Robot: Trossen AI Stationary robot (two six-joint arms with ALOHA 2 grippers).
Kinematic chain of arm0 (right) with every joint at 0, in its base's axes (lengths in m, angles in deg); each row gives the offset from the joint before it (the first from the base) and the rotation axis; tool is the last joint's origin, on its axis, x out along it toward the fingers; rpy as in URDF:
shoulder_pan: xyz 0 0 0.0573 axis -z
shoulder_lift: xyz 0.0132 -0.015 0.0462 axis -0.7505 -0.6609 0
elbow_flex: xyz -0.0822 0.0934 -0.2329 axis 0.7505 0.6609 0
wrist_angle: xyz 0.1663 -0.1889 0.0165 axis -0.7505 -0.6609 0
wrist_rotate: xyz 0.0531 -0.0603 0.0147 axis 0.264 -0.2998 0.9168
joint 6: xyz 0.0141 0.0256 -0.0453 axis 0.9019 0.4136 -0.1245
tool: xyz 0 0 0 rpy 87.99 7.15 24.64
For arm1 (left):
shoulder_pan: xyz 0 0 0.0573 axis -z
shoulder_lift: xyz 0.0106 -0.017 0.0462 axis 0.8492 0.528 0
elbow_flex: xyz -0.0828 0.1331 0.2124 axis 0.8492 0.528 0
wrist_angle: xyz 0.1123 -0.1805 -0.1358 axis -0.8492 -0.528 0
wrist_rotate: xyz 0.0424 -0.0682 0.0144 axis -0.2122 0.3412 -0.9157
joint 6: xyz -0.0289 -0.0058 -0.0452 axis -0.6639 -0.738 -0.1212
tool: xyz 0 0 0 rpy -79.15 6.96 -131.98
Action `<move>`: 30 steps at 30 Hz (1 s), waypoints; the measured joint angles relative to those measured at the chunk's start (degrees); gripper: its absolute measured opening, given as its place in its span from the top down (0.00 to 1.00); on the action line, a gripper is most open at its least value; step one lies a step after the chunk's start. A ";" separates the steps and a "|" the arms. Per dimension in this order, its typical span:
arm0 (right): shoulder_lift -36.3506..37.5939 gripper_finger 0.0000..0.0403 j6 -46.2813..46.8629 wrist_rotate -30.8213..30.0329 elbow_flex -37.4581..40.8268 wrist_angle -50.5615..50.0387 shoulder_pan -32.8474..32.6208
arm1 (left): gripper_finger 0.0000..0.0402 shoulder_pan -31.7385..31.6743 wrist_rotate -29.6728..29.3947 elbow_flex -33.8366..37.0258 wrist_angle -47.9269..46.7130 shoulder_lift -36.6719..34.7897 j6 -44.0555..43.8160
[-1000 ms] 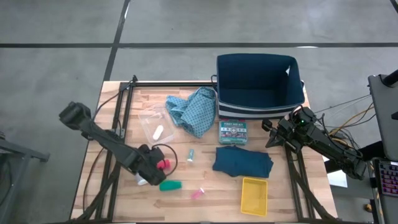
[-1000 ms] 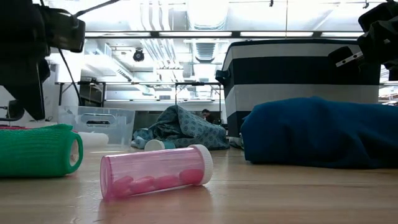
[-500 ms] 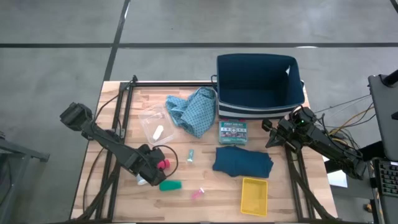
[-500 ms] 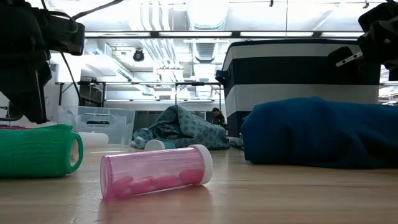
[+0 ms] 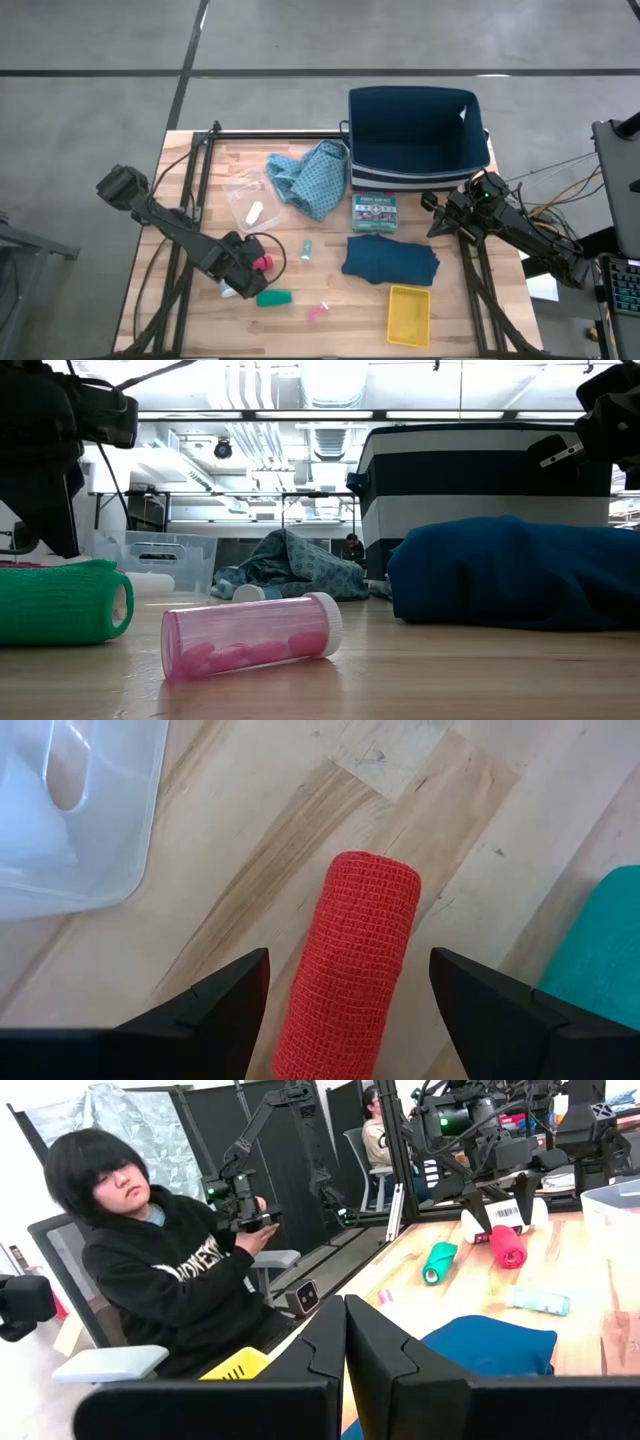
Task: Pick & place medical supplies in basket/bin
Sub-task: Put the red bandage into the transparent bin
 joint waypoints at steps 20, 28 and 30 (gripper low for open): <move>0.00 0.98 0.00 0.00 0.00 0.00 0.00 | 0.31 0.07 0.48 8.43 10.26 -0.09 -2.20; 0.00 0.98 0.00 0.00 0.00 0.02 0.02 | 0.31 0.07 2.01 11.76 14.79 -0.07 -4.24; 0.00 0.98 0.00 0.00 0.00 0.01 0.02 | 0.31 0.07 1.99 11.94 15.04 -0.07 -4.51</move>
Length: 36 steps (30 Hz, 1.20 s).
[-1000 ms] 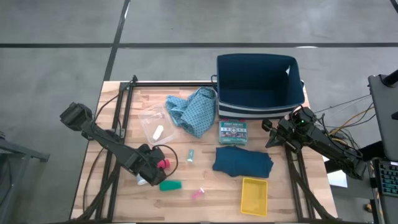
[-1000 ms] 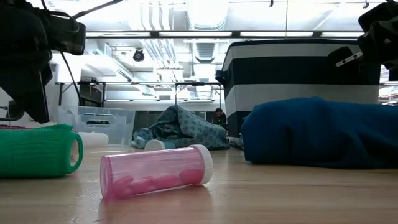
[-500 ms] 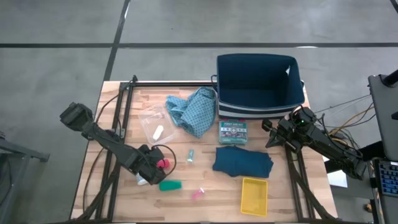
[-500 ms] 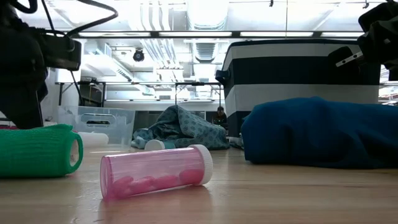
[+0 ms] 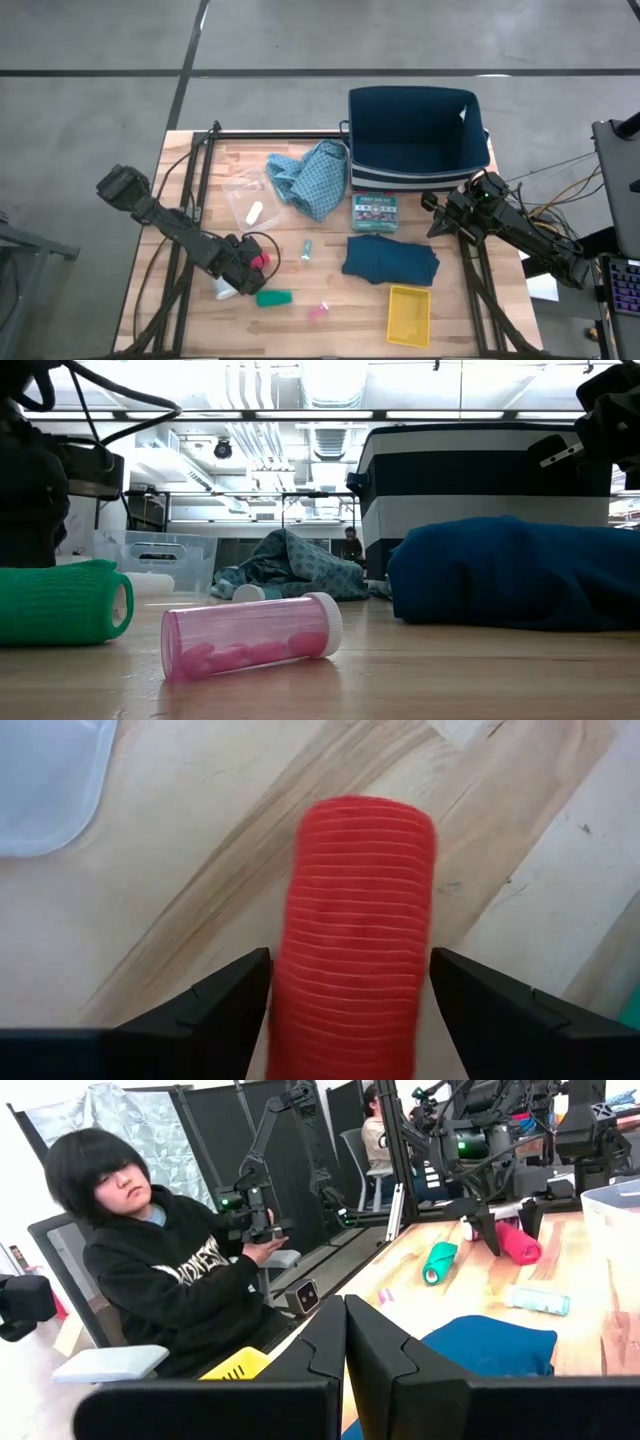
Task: Pick & place medical supplies in basket/bin
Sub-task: Put the red bandage into the transparent bin
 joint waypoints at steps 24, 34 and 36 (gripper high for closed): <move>0.00 0.98 0.00 0.00 0.00 0.00 -0.02 | 0.59 0.00 1.09 -0.03 0.35 -0.04 0.20; 0.00 0.98 0.00 0.00 0.00 0.01 -0.01 | 0.60 0.00 1.49 -0.30 1.04 -0.47 0.18; 0.00 0.98 0.00 0.00 0.00 0.00 -0.02 | 0.60 0.00 1.49 -0.94 1.01 -0.81 0.79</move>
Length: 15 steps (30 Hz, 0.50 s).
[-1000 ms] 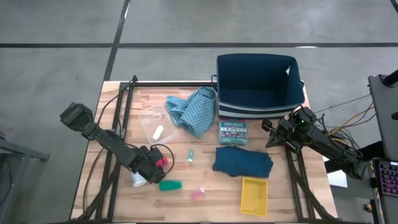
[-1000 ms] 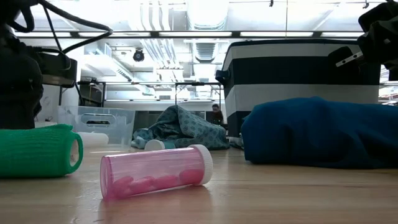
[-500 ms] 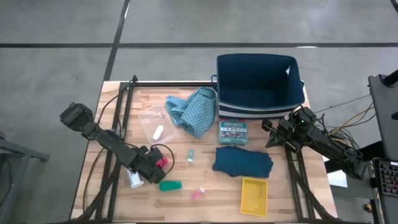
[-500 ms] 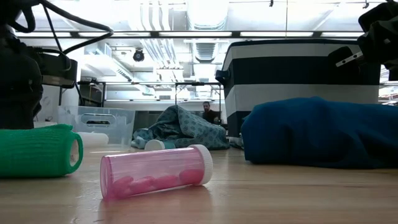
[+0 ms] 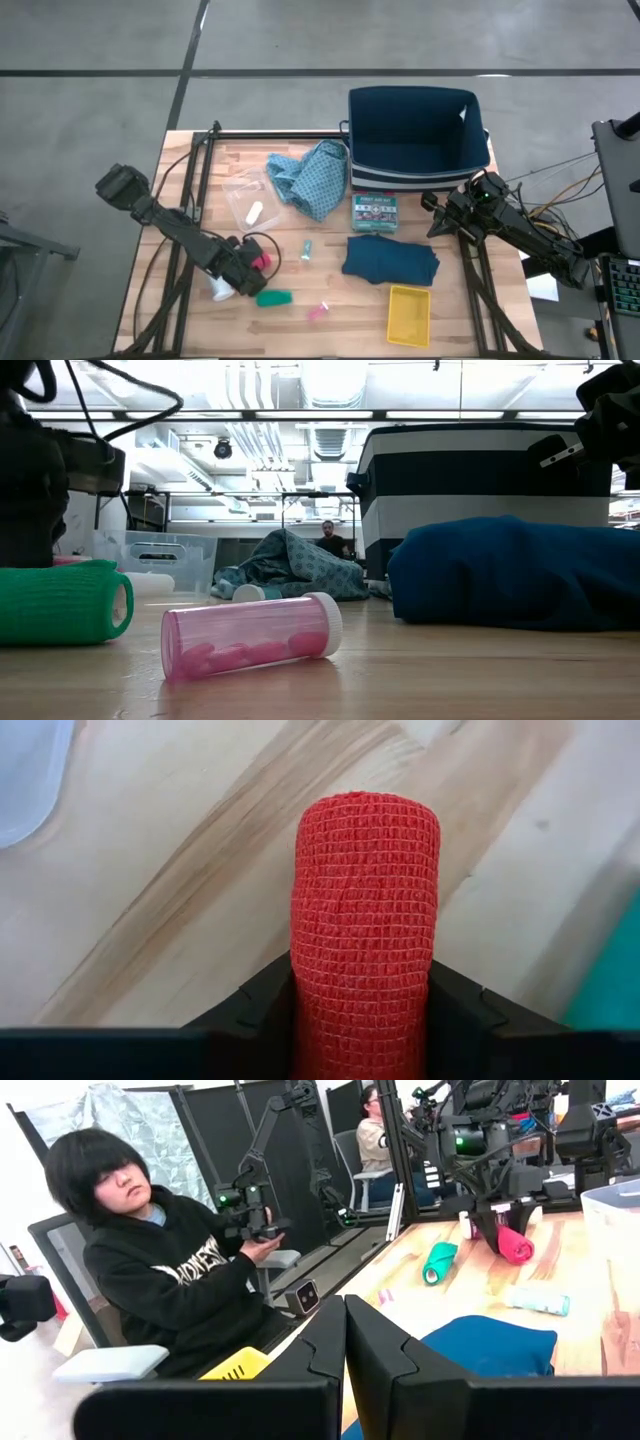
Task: Pick & place medical supplies in basket/bin
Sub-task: Put the red bandage into the transparent bin
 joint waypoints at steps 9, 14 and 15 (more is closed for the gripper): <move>0.00 0.98 0.00 0.00 0.00 0.00 0.02 | 0.60 -0.07 -2.32 -6.57 -5.64 -2.71 5.52; 0.00 0.98 0.00 0.01 0.00 -0.01 0.01 | 0.60 -0.23 -5.95 -11.57 -12.31 -2.82 7.60; 0.00 0.98 0.00 0.00 0.00 -0.01 0.00 | 0.60 -0.46 -6.62 -12.54 -13.45 -2.82 8.04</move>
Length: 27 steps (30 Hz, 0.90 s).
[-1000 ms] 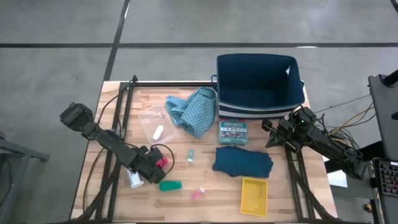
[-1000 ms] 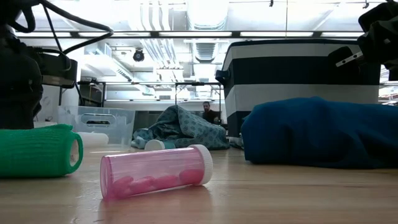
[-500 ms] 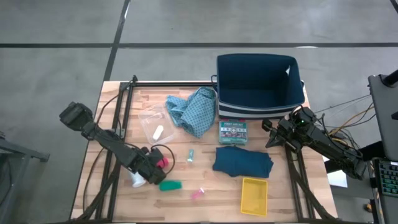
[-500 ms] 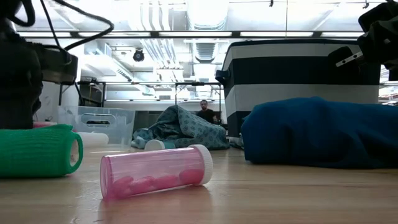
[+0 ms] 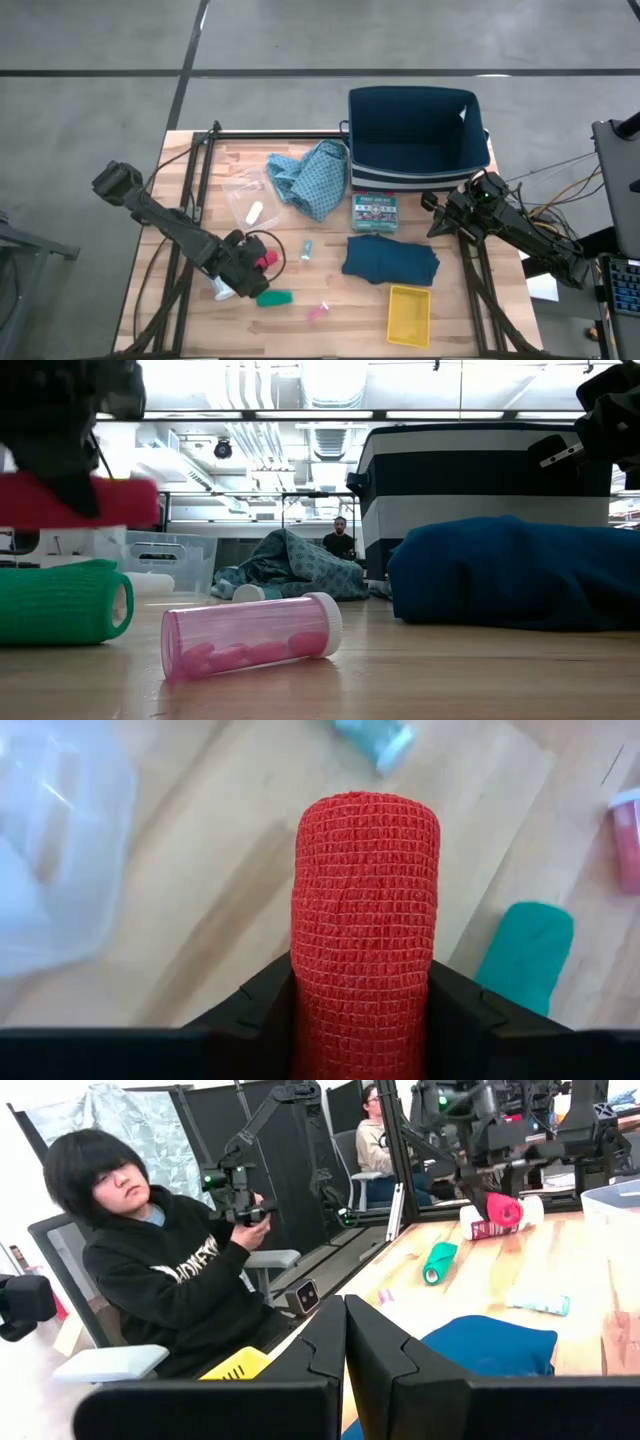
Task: Pick & place medical supplies in basket/bin
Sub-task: Put the red bandage into the transparent bin
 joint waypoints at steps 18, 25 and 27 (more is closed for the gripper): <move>-0.01 0.98 0.00 0.00 0.00 0.01 0.01 | 0.60 -11.62 -6.92 -9.13 -16.13 -0.06 4.85; 0.00 0.98 0.00 0.00 0.00 0.02 0.01 | 0.60 -16.94 -7.04 -9.09 -18.40 -0.22 4.95; 0.00 0.98 0.00 0.00 0.00 0.01 0.01 | 0.60 -18.34 -7.04 -9.09 -18.68 -0.22 4.94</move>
